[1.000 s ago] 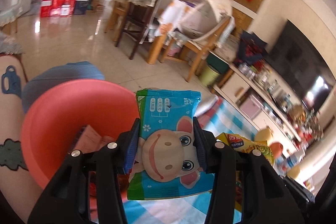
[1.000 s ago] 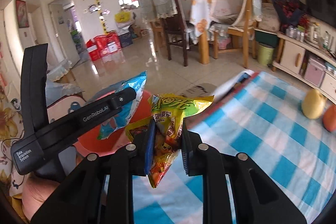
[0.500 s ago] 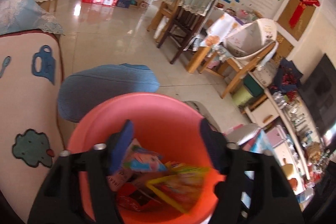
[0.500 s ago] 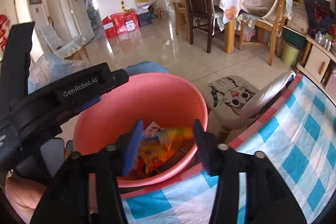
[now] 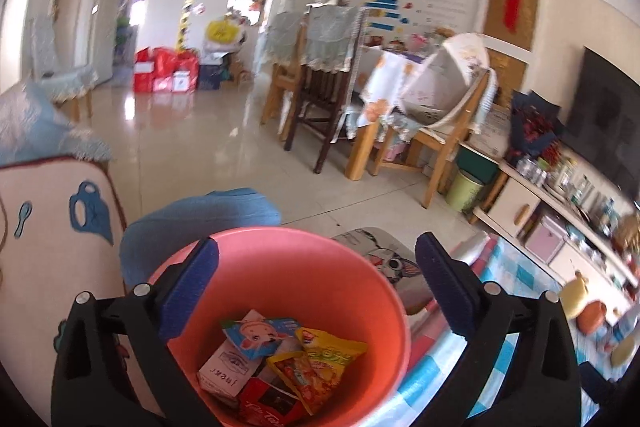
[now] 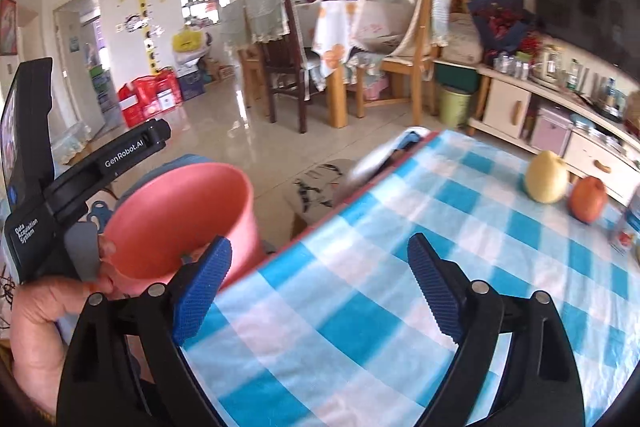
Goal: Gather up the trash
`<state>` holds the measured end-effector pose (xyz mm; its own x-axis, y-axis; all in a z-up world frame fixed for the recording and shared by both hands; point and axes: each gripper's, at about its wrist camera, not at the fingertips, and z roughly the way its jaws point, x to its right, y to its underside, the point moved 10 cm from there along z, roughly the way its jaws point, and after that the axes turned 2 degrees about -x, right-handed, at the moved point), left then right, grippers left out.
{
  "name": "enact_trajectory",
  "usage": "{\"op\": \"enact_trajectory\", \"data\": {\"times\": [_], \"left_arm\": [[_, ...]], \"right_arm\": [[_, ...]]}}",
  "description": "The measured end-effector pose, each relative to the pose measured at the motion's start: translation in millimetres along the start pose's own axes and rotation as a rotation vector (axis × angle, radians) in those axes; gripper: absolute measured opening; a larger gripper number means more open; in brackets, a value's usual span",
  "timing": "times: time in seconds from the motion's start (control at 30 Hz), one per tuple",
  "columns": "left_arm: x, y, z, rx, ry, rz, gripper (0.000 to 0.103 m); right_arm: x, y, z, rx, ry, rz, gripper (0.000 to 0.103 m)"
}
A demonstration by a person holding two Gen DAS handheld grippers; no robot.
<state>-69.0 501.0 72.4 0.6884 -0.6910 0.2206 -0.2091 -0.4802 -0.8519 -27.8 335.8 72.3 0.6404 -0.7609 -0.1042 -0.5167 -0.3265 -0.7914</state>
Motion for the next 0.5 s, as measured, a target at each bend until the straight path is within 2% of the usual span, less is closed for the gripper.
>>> {"op": "enact_trajectory", "data": {"times": [0.23,0.5], "left_arm": [[75.4,17.7,-33.2,0.034,0.189,0.169,0.099],[163.1,63.9,-94.7,0.07,0.405,0.4,0.099]], "right_arm": [[70.6,27.9,-59.6,0.039,0.13,0.116,0.09],[148.6,60.2,-121.2,0.062,0.294,0.236,0.091]]}}
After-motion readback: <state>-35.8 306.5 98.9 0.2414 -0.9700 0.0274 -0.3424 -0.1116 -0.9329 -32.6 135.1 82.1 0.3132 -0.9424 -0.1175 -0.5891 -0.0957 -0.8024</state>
